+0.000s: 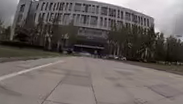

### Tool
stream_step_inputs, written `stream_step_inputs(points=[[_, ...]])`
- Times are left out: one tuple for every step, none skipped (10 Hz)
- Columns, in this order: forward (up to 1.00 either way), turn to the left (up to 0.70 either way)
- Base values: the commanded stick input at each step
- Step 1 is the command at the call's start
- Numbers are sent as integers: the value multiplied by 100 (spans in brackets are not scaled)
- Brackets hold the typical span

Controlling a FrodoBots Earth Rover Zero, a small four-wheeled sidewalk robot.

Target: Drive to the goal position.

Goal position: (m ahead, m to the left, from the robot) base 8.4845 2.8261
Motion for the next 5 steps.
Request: stream_step_inputs(points=[[70,0],[70,0],[70,0],[70,0],[70,0]])
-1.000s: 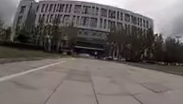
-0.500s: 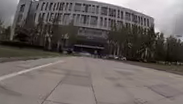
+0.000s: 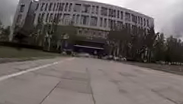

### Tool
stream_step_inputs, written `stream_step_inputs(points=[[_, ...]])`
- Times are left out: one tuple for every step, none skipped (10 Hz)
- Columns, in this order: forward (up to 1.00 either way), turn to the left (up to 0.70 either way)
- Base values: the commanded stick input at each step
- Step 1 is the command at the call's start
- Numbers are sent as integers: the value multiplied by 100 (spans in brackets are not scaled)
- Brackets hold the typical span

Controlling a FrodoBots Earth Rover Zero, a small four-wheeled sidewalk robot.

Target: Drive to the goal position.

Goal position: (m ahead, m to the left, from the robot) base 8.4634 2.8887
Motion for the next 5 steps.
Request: stream_step_inputs(points=[[70,0],[70,0],[70,0],[70,0],[70,0]])
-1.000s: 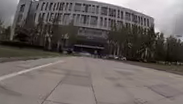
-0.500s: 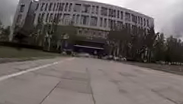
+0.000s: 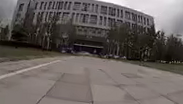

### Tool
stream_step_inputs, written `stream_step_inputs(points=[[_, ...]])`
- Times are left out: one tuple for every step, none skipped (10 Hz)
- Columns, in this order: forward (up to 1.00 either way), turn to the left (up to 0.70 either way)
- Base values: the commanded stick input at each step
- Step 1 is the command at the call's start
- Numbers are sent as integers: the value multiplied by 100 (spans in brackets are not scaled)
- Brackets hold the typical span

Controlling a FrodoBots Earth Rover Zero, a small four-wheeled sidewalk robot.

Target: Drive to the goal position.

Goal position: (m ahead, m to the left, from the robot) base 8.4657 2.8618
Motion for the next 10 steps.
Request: stream_step_inputs(points=[[70,0],[70,0],[70,0],[70,0],[70,0],[70,0],[70,0],[70,0],[70,0],[70,0]])
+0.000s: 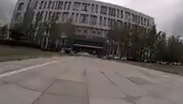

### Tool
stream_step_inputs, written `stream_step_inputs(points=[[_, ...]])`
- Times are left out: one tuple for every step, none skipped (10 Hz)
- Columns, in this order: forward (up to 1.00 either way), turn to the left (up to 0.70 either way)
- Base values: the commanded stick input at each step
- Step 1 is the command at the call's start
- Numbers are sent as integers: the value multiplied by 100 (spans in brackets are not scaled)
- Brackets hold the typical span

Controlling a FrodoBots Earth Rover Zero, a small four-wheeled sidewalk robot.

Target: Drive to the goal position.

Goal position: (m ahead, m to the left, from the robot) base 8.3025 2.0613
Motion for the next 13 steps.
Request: stream_step_inputs(points=[[70,0],[70,0],[70,0],[70,0],[70,0],[70,0],[70,0],[70,0],[70,0],[70,0],[70,0],[70,0],[70,0]])
